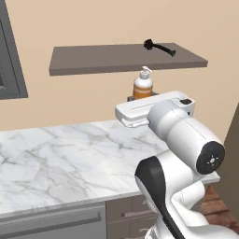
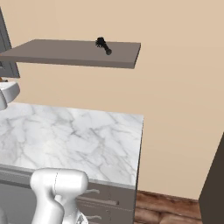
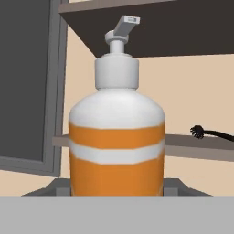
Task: Locate and retrieve the soap dispenser and dish brush from the cabinet. Place them next to the sink.
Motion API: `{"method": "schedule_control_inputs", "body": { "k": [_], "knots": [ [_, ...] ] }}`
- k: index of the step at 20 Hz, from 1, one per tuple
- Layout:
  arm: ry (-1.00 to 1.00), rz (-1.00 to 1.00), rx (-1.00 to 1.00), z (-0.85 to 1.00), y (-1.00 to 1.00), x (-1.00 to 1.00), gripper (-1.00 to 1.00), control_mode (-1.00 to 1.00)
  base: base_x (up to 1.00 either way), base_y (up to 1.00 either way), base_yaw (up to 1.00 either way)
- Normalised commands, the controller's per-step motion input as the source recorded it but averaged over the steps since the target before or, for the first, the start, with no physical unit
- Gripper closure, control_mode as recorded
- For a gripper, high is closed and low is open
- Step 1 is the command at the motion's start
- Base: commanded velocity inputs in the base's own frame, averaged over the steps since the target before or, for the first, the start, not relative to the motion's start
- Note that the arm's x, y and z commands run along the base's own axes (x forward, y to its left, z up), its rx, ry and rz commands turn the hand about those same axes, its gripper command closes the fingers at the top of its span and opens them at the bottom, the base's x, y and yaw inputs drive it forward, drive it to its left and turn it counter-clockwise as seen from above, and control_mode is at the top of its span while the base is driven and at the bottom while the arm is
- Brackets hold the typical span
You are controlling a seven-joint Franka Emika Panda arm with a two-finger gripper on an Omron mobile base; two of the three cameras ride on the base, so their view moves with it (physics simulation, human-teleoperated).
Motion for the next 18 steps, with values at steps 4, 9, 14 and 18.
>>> {"method": "schedule_control_inputs", "body": {
  "k": [4,9,14,18],
  "knots": [
    [0.00,0.00,0.00,0.00,0.03,-0.02,1.00,-1.00,0.00,0.00,0.00],
    [0.00,0.00,0.00,0.00,0.02,0.00,1.00,1.00,0.00,0.10,-0.05],
    [0.00,0.00,0.00,0.00,0.00,0.00,1.00,1.00,0.00,0.53,-0.14],
    [0.00,0.00,0.00,0.00,0.00,0.00,1.00,1.00,-0.19,0.54,-0.07]
  ]
}}
